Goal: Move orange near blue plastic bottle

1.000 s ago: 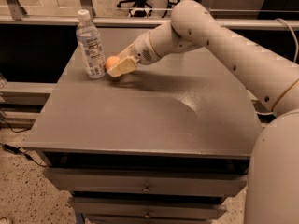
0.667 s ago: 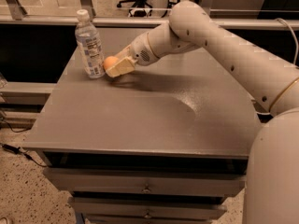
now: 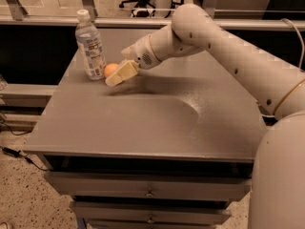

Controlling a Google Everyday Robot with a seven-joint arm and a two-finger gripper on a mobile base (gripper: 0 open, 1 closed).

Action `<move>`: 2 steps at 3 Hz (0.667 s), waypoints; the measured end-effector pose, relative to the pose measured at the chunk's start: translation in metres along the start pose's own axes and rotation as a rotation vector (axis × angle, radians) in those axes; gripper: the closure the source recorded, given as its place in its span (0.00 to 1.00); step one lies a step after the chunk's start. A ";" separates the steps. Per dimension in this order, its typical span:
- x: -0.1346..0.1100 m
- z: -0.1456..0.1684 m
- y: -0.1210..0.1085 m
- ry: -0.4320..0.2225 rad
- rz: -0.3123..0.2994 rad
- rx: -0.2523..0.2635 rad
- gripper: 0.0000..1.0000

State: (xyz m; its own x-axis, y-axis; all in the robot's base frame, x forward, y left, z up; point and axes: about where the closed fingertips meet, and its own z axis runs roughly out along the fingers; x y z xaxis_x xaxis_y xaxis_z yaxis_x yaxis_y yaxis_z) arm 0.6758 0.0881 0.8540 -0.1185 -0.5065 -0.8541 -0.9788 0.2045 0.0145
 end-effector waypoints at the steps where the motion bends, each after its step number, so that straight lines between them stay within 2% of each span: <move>1: 0.000 0.000 0.001 -0.002 0.001 -0.002 0.00; 2: 0.004 -0.011 0.001 -0.015 0.011 0.014 0.00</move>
Offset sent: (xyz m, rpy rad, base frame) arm -0.0054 -0.0379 0.0104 0.0379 -0.0102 -0.0634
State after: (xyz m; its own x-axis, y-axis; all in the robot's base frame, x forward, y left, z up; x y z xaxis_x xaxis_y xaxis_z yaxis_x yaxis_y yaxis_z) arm 0.6731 0.0771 0.8565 -0.1267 -0.4917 -0.8615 -0.9750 0.2214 0.0170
